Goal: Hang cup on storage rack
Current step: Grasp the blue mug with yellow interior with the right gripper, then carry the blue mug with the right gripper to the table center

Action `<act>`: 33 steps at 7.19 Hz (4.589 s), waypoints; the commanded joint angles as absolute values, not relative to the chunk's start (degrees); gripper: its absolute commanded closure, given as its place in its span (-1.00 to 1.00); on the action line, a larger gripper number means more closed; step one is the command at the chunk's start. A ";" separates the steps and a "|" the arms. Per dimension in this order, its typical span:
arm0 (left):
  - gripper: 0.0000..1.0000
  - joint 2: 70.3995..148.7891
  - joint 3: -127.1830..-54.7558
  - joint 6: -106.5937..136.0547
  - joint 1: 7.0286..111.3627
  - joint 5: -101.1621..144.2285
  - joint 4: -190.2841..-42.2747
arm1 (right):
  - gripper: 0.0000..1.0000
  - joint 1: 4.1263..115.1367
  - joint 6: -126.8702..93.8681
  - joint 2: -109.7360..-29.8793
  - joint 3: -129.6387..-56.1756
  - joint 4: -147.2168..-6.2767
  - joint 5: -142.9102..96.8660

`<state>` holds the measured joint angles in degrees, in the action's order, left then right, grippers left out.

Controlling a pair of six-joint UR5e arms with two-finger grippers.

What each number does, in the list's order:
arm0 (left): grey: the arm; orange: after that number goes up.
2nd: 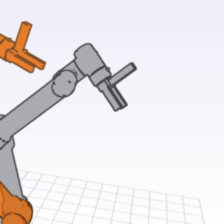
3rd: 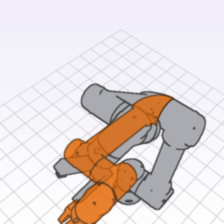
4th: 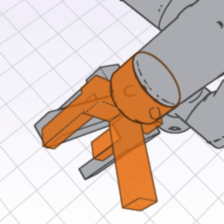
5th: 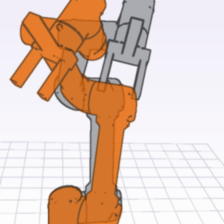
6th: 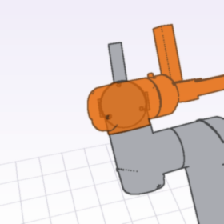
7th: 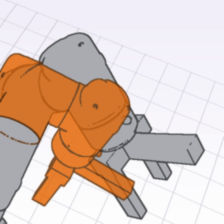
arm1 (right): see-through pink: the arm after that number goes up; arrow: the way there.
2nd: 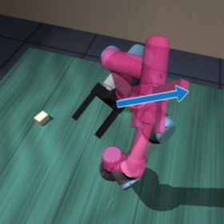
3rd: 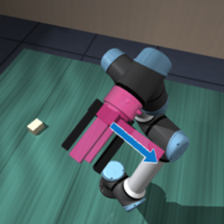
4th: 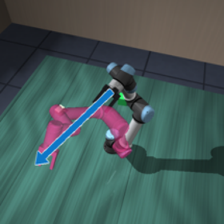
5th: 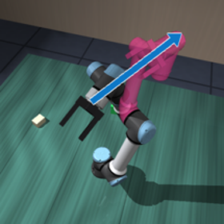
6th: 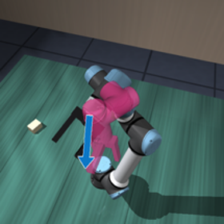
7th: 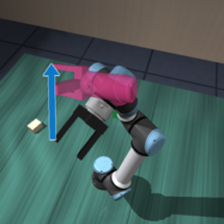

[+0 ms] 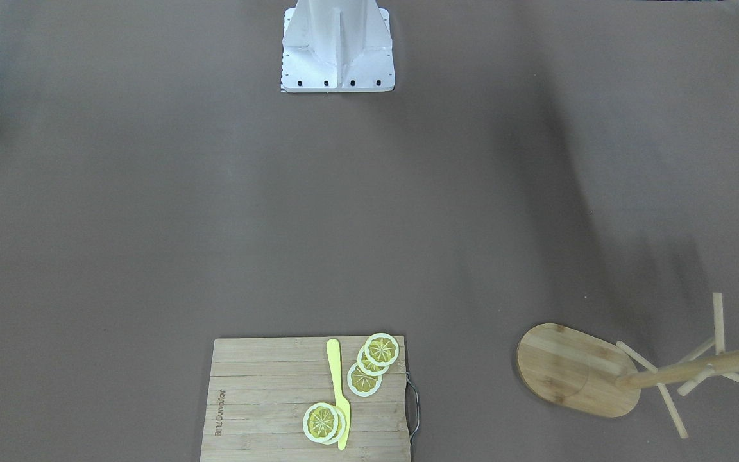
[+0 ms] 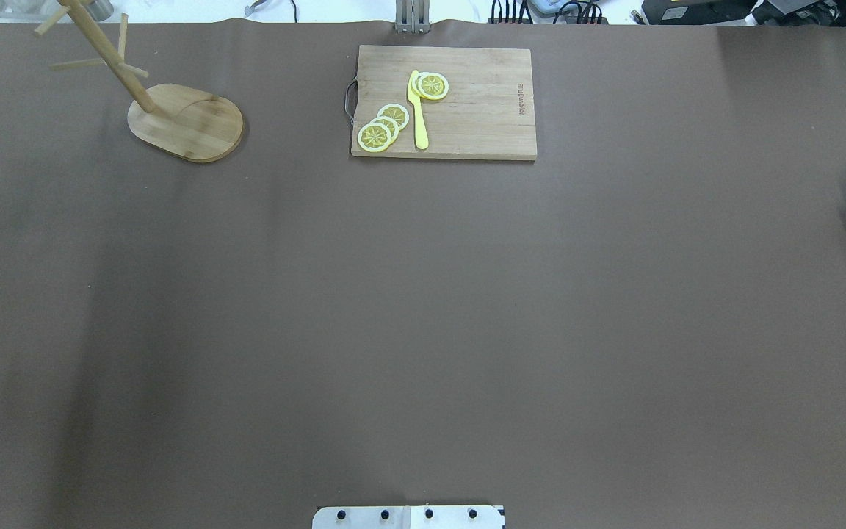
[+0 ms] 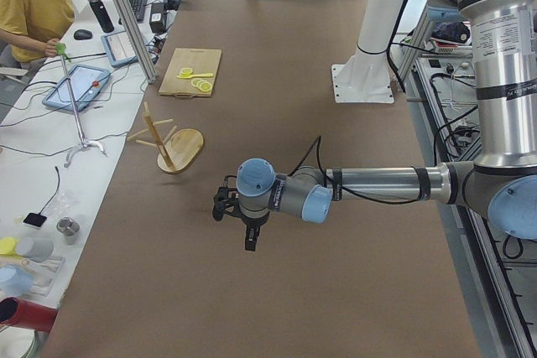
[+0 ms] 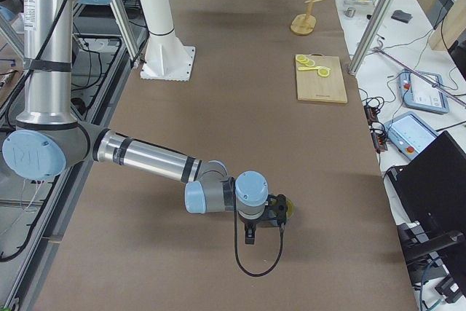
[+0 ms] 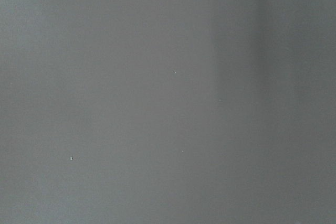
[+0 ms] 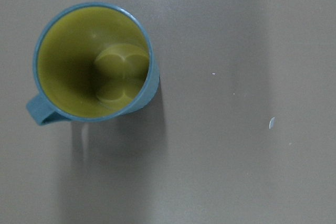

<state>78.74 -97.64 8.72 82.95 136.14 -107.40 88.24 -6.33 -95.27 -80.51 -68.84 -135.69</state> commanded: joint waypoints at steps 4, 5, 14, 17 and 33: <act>-0.97 79.01 -97.12 9.58 82.79 136.23 -106.43 | -1.00 88.15 -6.33 -95.36 -80.07 -68.38 -135.70; -0.97 78.67 -97.29 9.58 82.79 136.23 -106.44 | -1.00 88.15 -6.33 -95.36 -79.98 -68.29 -135.79; -0.97 78.66 -97.74 9.32 82.71 136.93 -107.57 | -1.00 88.07 -6.24 -95.36 -79.28 -68.29 -135.97; -0.97 79.19 -98.35 9.58 82.71 139.75 -109.32 | -1.00 87.98 -5.98 -95.19 -79.54 -68.03 -137.72; -0.97 78.57 -97.65 9.41 82.53 139.92 -119.25 | 1.00 76.77 -21.34 -80.07 -77.28 -68.82 -139.46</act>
<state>78.58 -97.79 9.52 82.59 139.92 -117.17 80.56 -11.67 -80.14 -70.90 -68.59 -136.36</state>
